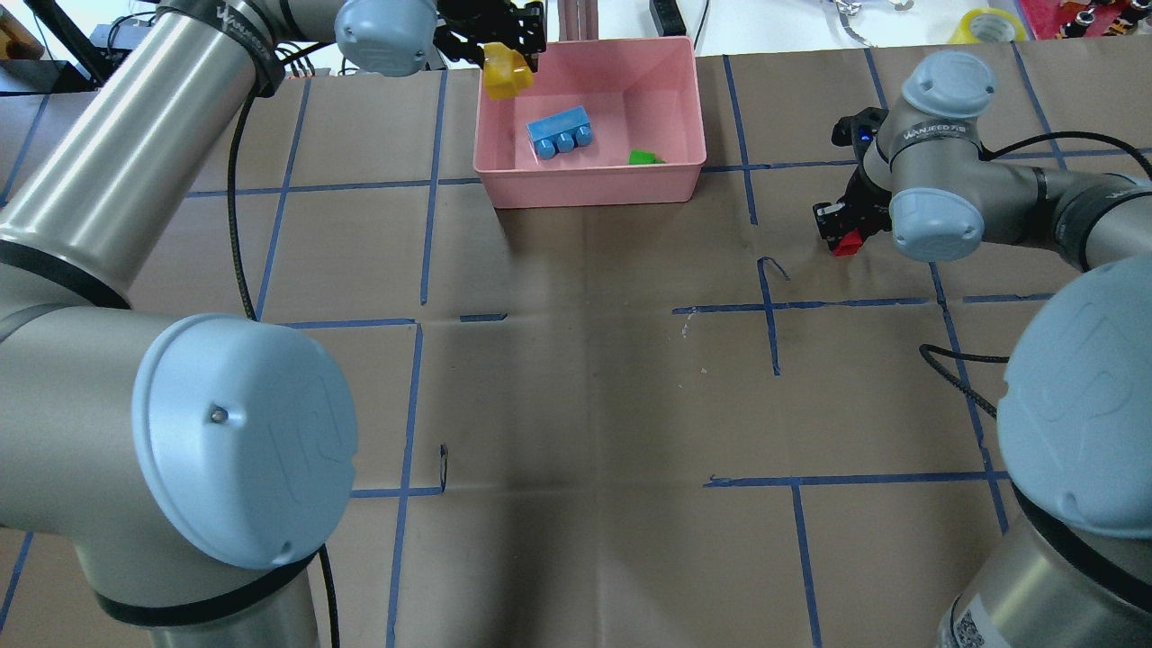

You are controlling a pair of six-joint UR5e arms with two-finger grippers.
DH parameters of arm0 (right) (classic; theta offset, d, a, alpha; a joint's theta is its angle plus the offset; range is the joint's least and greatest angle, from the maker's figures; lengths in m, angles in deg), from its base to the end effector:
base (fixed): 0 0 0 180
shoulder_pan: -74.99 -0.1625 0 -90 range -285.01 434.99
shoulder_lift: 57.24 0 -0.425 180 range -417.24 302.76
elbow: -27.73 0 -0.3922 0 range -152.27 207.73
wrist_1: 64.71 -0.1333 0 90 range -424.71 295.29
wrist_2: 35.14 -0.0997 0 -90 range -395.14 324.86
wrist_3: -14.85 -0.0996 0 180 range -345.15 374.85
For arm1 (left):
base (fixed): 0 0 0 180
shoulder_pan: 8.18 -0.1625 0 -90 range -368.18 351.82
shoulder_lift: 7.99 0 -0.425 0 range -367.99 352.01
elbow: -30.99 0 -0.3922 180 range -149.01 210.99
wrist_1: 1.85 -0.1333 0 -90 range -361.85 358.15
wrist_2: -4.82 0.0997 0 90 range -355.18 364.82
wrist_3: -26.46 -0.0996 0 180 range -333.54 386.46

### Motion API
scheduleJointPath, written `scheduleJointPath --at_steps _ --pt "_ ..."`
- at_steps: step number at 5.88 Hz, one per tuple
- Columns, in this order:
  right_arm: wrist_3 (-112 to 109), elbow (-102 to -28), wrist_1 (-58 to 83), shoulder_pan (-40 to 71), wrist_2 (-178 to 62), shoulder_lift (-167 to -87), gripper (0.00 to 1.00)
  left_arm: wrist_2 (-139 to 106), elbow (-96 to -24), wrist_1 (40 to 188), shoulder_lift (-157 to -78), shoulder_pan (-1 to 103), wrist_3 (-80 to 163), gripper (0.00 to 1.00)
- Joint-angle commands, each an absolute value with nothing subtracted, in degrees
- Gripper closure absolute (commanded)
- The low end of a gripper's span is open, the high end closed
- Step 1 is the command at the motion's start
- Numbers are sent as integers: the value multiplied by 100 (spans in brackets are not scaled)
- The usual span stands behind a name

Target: Put all blocks into box

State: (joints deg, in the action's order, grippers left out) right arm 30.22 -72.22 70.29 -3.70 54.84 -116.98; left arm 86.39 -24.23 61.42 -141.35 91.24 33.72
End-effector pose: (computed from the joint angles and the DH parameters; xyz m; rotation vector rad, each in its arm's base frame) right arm 0.0089 -0.6354 0.1855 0.1105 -3.1181 0.1271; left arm -0.2777 -0.7700 0.3504 -0.0894 -2.9192 0.4303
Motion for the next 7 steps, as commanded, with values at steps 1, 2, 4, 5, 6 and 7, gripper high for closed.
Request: scheduleJointPath --at_steps 1,2,4,5,6,7 --pt "3014 -7185 7011 -367 5303 -11770 91 8673 -2403 5426 -14631 9263 3736 60" --pt "3005 -7037 6915 -385 5275 -11919 91 8700 -2455 5405 -14720 9263 3727 57" --pt "2751 -6485 5812 -402 5274 -12200 90 9129 -2456 5501 -14582 9254 3771 1" --pt "2741 -6282 5329 -402 5249 -12271 91 9130 -2369 5946 -14380 9220 3771 1" --pt "2741 -6193 5271 -402 5074 -12280 91 9200 -2359 6620 -13961 9080 3762 1" --pt "2185 -6079 5245 -428 4098 -12376 91 9279 -2472 7297 -13452 8809 3623 1"
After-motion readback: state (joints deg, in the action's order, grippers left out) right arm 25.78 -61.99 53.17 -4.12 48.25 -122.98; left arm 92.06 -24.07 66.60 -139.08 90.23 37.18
